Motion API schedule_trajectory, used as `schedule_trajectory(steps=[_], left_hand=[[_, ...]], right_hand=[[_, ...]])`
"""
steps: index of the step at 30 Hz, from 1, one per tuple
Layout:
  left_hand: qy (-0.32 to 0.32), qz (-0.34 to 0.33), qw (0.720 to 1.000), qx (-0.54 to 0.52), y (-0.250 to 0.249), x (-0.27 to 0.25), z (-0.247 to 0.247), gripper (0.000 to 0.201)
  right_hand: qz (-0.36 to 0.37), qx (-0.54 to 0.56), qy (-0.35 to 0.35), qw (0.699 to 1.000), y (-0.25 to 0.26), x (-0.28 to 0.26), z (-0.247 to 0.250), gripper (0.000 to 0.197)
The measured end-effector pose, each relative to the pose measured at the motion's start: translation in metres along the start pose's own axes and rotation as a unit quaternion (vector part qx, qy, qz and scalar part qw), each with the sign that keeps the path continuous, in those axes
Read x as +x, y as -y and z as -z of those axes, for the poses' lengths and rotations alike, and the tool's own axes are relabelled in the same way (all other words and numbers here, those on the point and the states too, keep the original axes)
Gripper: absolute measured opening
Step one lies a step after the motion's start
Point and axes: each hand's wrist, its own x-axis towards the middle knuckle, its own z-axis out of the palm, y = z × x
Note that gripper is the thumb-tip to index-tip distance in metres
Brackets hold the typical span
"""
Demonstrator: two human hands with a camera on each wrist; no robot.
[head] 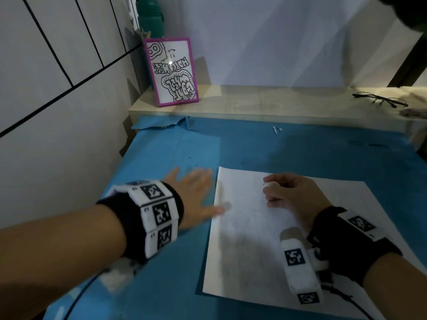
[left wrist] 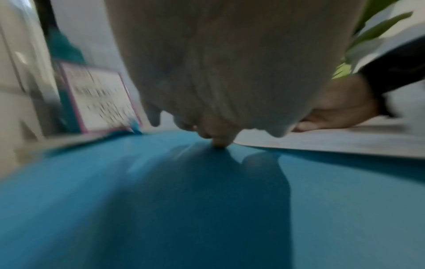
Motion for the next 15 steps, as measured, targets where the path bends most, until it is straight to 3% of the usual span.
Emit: schedule_trajectory(steps=[1,2,4,6,10,12,15], left_hand=[[-0.017,0.036,0.999,0.009,0.009,0.003,0.004,0.086],[-0.027,0.032,0.999,0.015,0.016,0.006,0.006,0.091],[-0.007,-0.048,0.999,-0.019,0.017,0.007,0.007,0.101],[0.032,-0.100,0.993,-0.058,0.013,0.005,0.002,0.113],[0.029,-0.097,0.993,-0.064,0.011,0.012,-0.006,0.123],[0.023,-0.098,0.993,-0.068,0.012,0.014,-0.007,0.125],[0.023,-0.101,0.992,-0.072,0.012,0.016,-0.008,0.122]], right_hand=[[0.000,-0.002,-0.001,1.000,0.000,0.000,-0.001,0.012],[0.000,-0.003,-0.004,1.000,0.001,0.000,-0.001,0.011],[0.000,-0.023,-0.014,1.000,0.005,-0.001,-0.004,0.011],[0.020,-0.122,-0.008,0.992,0.013,-0.004,-0.011,0.007],[0.085,-0.338,0.120,0.930,0.020,-0.015,-0.045,0.012],[0.086,-0.357,0.142,0.919,0.019,-0.017,-0.060,0.009],[0.080,-0.339,0.153,0.925,0.016,-0.019,-0.065,0.019]])
